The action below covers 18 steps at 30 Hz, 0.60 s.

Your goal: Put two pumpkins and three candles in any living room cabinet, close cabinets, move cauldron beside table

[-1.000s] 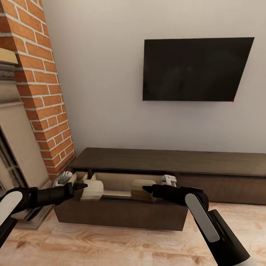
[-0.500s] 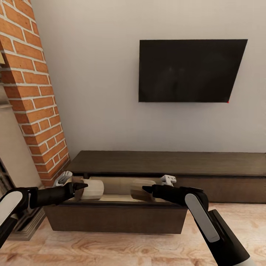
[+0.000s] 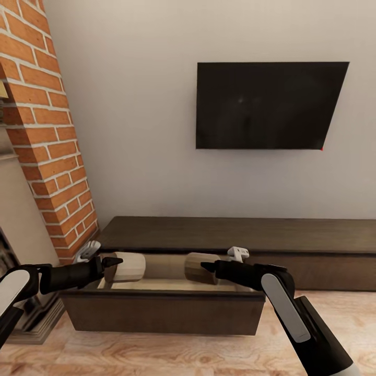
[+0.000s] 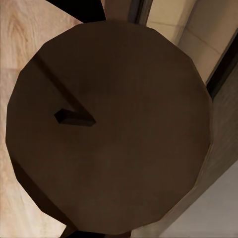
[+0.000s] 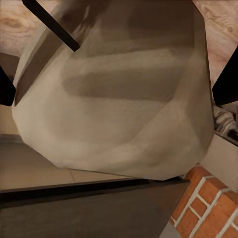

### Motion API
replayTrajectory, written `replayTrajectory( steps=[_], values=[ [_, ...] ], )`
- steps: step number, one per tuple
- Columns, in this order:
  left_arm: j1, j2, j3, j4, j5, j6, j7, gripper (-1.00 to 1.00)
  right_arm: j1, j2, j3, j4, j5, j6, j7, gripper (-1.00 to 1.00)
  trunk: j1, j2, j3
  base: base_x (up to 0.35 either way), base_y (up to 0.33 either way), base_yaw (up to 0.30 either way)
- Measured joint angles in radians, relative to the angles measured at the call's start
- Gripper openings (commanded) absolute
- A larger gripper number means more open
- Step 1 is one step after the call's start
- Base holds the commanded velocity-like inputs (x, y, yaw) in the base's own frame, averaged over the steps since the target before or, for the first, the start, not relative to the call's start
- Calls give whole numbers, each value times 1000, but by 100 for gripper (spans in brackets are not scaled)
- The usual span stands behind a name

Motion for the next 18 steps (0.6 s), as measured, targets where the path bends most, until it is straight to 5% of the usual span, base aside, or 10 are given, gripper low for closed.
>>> replayTrajectory(
  steps=[18],
  values=[
    [0,-1,-6,2,-1,0,6,-100,0,1,-1,2,0,6,-1,-100,-69,126,56,0,0,0]
  ],
)
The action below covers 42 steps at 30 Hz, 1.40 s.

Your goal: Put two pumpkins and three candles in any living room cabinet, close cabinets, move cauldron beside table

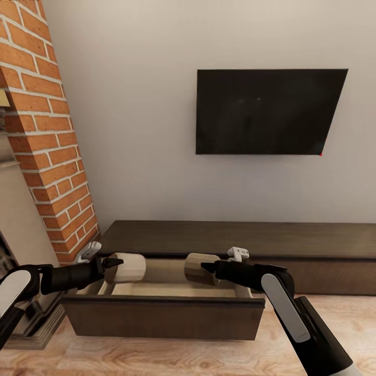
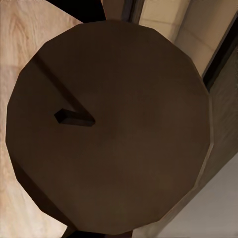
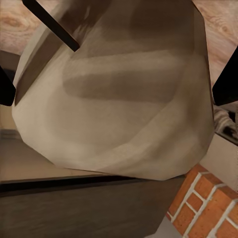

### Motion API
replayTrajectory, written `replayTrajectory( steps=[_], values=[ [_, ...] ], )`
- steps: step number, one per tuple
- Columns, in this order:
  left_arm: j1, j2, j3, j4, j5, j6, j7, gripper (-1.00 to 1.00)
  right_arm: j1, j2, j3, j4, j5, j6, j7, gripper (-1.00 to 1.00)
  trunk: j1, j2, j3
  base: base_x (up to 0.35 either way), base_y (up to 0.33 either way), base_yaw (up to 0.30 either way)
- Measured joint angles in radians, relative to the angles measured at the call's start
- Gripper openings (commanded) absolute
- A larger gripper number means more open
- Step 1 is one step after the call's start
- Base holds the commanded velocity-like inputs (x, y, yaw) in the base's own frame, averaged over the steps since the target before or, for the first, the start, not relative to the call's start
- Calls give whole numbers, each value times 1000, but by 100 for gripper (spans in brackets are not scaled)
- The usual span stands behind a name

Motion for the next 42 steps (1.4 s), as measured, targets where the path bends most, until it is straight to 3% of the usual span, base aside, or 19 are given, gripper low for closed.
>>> replayTrajectory(
  steps=[8,13,17,19,20,21,22,23,24,26,27,29,33,42],
  values=[
    [0,-2,-4,1,-24,-2,25,-100,1,1,2,1,1,-3,0,-100,-31,56,25,0,0,0],
    [0,-3,-4,0,-50,0,146,-100,1,1,3,4,2,-6,0,-100,-50,91,41,0,0,0],
    [0,-38,-5,-1,-54,-4,267,-100,1,2,4,12,13,-5,-7,-100,-65,119,53,0,0,0],
    [-1,-69,-7,-2,-86,-3,316,-100,1,3,5,18,15,-3,-10,-100,-73,133,59,0,0,0],
    [-3,-100,-9,-4,-122,-2,347,-100,1,3,5,20,16,-2,-18,-100,-77,140,63,0,0,0],
    [-3,-113,-11,-5,-130,-7,356,-100,1,3,5,21,19,-1,-24,-100,-81,147,66,0,0,0],
    [-4,-151,-20,-6,-186,0,377,-100,1,3,6,22,17,0,-51,-100,-84,154,69,0,0,0],
    [-6,-181,-29,-7,-211,-7,388,-100,1,4,8,22,25,2,-78,-100,-88,161,72,0,0,0],
    [-6,-210,-42,-8,-258,-7,400,-100,1,9,14,22,22,2,-111,-100,-92,168,75,0,0,0],
    [-7,-263,-69,-9,-364,-6,424,-100,1,25,30,23,17,0,-181,-100,-100,182,81,0,0,0],
    [-8,-297,-80,-9,-436,-4,434,-100,1,38,38,23,17,-2,-227,-100,-104,189,85,0,0,0],
    [-8,-331,-88,-10,-490,-8,441,-100,1,48,44,19,16,-5,-262,-100,-111,203,91,0,0,0],
    [-8,-351,-93,-12,-530,-6,445,-100,1,55,48,16,16,-8,-286,-100,-127,231,103,0,0,0],
    [-8,-354,-93,-14,-535,-6,445,-100,1,56,50,15,10,-9,-283,-100,-161,294,132,0,0,0]
  ],
)
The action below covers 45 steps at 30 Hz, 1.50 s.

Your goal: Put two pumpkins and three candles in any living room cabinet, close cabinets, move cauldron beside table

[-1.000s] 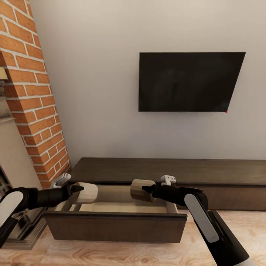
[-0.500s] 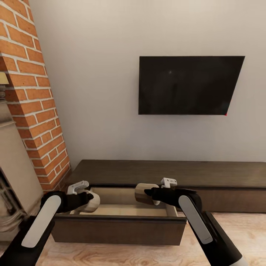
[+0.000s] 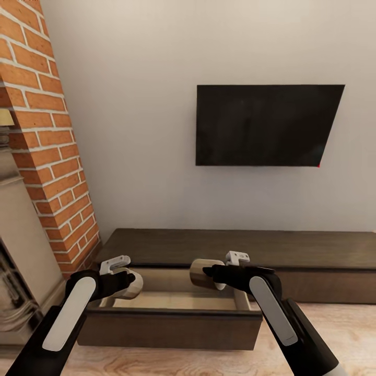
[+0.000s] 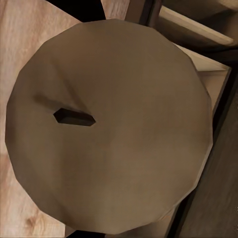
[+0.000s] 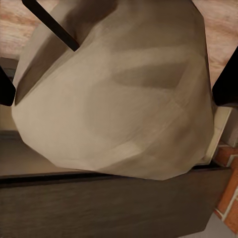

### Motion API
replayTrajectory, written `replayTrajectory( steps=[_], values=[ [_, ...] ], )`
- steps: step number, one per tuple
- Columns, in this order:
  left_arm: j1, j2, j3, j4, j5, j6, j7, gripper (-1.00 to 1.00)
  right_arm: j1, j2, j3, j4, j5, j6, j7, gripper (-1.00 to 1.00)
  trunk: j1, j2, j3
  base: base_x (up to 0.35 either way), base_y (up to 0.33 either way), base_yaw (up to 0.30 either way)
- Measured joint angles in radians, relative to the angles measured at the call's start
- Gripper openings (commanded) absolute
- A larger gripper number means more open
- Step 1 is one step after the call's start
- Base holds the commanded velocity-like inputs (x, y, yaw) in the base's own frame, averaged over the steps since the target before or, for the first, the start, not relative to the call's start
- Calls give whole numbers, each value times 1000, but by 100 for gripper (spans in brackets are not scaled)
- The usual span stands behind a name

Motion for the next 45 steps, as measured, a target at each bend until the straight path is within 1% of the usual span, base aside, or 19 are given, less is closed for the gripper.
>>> replayTrajectory(
  steps=[17,26,28,32,38,45],
  values=[
    [0,0,0,0,0,0,-1,-100,0,0,1,1,0,0,1,-100,-65,119,53,0,0,0],
    [0,1,0,0,3,2,-4,-100,0,0,3,1,-1,0,2,-100,-65,119,53,0,0,0],
    [0,1,0,0,9,0,-5,-100,0,0,2,1,1,1,2,-100,-65,119,53,46,155,0],
    [0,3,0,1,8,4,-6,-100,0,0,3,-1,-6,-1,1,-100,-65,119,53,38,228,0],
    [0,5,0,1,11,3,-6,-100,0,0,2,-1,-6,0,2,-100,-65,119,53,10,42,0],
    [0,7,-1,1,11,4,-7,-100,0,0,3,1,-7,0,2,-100,-66,119,53,169,126,0]
  ],
)
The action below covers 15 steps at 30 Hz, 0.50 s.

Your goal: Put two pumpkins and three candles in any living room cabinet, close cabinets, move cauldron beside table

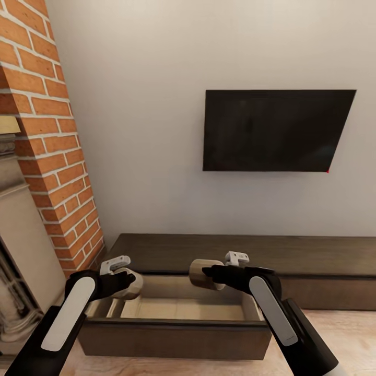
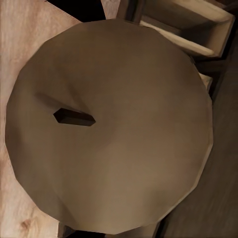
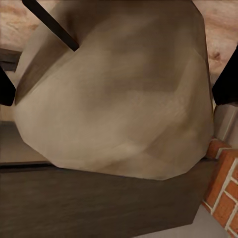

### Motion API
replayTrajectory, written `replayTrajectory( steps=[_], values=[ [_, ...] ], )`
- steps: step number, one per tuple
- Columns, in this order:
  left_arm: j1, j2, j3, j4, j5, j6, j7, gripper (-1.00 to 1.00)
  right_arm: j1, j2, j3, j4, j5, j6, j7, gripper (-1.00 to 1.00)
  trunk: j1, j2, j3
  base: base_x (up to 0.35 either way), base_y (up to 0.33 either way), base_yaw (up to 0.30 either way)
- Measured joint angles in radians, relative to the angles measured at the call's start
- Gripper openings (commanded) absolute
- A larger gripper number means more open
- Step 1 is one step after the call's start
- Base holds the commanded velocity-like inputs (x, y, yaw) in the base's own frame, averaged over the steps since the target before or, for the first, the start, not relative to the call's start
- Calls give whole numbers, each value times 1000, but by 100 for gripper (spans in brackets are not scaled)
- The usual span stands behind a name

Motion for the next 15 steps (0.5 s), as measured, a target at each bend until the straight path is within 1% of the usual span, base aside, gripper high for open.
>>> replayTrajectory(
  steps=[4,6,8,9,10,11,12,15],
  values=[
    [1,0,-1,0,0,-1,0,-100,0,6,1,17,7,8,-11,-100,0,0,0,73,35,0],
    [1,0,-2,0,0,-1,0,-100,0,26,6,44,5,12,-33,-100,0,0,0,16,8,0],
    [1,0,-3,0,1,-1,0,-100,0,56,11,100,13,21,-131,-100,0,0,0,5,3,0],
    [1,-1,-4,0,2,-1,1,-100,0,75,12,124,11,25,-197,-100,0,0,0,2,1,0],
    [2,-1,-4,0,2,-1,1,-100,0,86,13,136,4,23,-230,-100,0,0,0,1,1,0],
    [2,-1,-4,0,1,-1,1,-100,0,96,13,147,-1,26,-258,-100,0,0,0,0,0,0],
    [2,-1,-5,0,1,-1,1,-100,0,101,13,152,-3,32,-270,-100,0,0,0,0,0,0],
    [2,-2,-5,0,1,-1,1,-100,0,107,12,161,-4,50,-288,-100,0,0,0,0,0,0]
  ],
)
